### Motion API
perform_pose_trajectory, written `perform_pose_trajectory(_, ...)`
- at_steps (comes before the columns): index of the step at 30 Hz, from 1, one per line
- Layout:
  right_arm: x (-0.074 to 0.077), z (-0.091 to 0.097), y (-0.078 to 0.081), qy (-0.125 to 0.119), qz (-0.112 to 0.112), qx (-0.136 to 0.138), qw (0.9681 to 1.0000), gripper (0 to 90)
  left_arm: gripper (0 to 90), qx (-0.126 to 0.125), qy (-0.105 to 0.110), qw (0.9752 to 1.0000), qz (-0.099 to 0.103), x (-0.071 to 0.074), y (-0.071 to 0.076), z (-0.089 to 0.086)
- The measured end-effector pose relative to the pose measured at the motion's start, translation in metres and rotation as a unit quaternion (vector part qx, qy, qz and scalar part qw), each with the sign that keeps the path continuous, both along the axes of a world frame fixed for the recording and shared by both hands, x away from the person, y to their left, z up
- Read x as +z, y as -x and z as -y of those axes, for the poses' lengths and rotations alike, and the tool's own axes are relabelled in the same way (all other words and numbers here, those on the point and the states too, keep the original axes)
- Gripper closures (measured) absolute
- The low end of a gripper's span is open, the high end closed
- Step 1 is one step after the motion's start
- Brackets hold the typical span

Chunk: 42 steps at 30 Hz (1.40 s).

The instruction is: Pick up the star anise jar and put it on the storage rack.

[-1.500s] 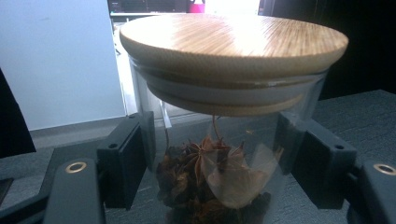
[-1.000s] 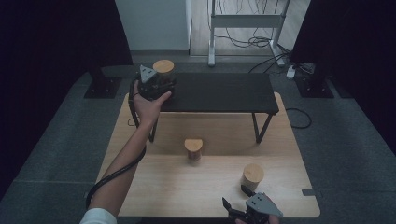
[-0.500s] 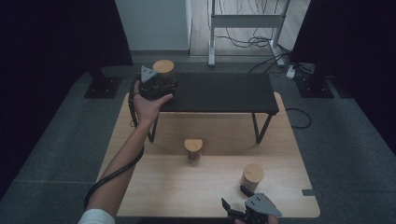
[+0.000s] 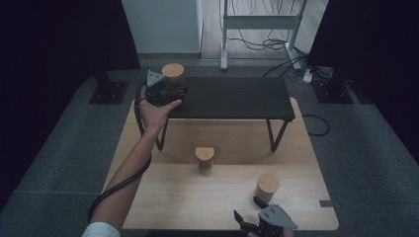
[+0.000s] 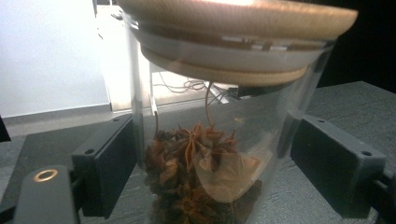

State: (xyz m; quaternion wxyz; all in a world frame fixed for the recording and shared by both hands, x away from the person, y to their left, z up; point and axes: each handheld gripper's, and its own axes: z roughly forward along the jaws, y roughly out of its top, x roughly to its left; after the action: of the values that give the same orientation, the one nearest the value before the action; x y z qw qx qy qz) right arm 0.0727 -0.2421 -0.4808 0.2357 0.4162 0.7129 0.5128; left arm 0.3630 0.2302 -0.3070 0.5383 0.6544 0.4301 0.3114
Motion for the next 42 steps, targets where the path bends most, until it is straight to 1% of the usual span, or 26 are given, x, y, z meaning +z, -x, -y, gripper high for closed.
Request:
perform_pose_trajectory(4,0.0,0.0,0.0,0.0,0.0,0.001,1.0,16.9,15.6,-0.004,0.0,1.0,0.006,0.001,0.003,-0.002)
perform_pose_trajectory(7,0.0,-0.001,0.0,0.001,0.0,0.001,1.0,16.9,15.5,-0.005,0.001,1.0,0.006,0.002,0.005,-0.003)
perform_pose_trajectory(10,0.0,-0.001,0.0,0.001,0.0,0.002,1.0,16.9,15.5,-0.004,-0.002,0.9999,0.011,0.002,0.008,-0.004)
perform_pose_trajectory(12,0.0,-0.001,0.0,0.001,0.0,0.003,1.0,16.9,15.5,-0.003,-0.002,0.9999,0.011,0.002,0.009,-0.004)
perform_pose_trajectory(14,0.0,-0.001,0.0,0.0,0.0,0.003,1.0,16.8,15.4,0.0,-0.008,0.9999,0.01,0.002,0.009,-0.004)
perform_pose_trajectory(18,0.0,-0.002,0.001,0.001,0.0,0.002,1.0,16.9,15.3,0.005,-0.009,0.9999,0.014,0.0,0.013,-0.006)
perform_pose_trajectory(23,0.0,-0.003,0.002,0.003,0.001,0.006,1.0,16.9,13.7,0.006,-0.009,0.9999,0.011,-0.001,0.018,-0.007)
perform_pose_trajectory(28,0.001,-0.005,0.004,0.004,0.004,0.008,1.0,16.9,12.8,0.007,-0.007,0.9999,0.009,-0.001,0.025,-0.011)
perform_pose_trajectory(37,0.003,-0.01,0.008,0.007,0.011,0.015,0.9998,16.8,12.8,0.011,-0.006,0.9998,0.012,0.0,0.042,-0.02)
perform_pose_trajectory(42,0.003,-0.012,0.01,0.008,0.012,0.015,0.9998,16.8,12.9,0.009,-0.005,0.9999,0.008,-0.002,0.052,-0.024)
